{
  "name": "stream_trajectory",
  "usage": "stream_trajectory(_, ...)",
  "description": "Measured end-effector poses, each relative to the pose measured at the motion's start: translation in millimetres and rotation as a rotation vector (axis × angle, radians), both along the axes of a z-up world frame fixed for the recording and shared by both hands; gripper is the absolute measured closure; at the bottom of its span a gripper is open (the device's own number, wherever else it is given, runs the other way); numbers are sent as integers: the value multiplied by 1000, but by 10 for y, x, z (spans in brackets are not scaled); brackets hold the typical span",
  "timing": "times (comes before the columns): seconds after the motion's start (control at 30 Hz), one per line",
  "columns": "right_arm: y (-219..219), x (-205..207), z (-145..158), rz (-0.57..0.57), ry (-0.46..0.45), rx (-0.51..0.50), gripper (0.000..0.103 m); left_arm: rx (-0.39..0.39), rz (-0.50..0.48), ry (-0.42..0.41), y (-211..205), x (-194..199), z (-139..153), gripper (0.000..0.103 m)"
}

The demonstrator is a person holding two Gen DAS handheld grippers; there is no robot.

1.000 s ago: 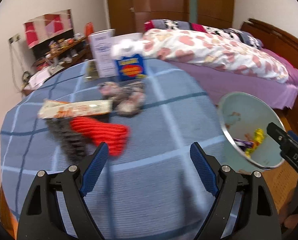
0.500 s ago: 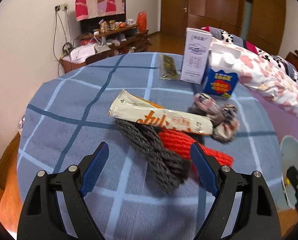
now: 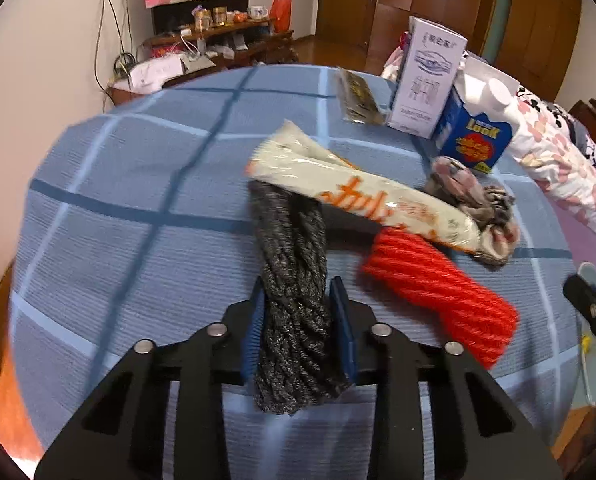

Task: Collect trash
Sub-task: 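Return to the table and grasp the black rope with the left gripper, then grasp the grey-pink cloth with the right gripper while the left gripper holds the black rope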

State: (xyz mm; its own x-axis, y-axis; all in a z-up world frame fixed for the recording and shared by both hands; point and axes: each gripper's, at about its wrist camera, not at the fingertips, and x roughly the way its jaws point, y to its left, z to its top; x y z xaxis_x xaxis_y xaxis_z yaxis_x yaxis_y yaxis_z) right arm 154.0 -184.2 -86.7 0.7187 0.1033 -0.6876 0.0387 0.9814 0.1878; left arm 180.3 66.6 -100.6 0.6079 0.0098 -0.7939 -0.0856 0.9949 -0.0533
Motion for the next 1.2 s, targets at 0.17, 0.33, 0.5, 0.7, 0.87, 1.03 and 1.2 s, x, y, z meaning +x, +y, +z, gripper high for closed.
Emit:
stream_trajectory(0.17,239,316,-25,58,23,-7,27,103,30,-43,185,-114,115,74)
stream_trajectory(0.33,477,632,-78,115,83,-1,29,122,70,-44,403,-153,163,74)
stream_trajectory(0.5,633,780,-174,157,146,-23,55,122,84,-53,514,-203,212,74)
stream_trajectory(0.7,617,692,-150,174,120,0,92,130,74,-77,546,-335,278,74)
stream_trajectory(0.87,530,426,16,142,29,-18,96,125,75,-97,559,-443,340,74)
stream_trajectory(1.03,384,156,107,113,-13,2,97,117,71,-124,573,-558,441,74)
stream_trajectory(1.2,154,-123,211,62,-49,41,98,105,58,-154,575,-683,558,74)
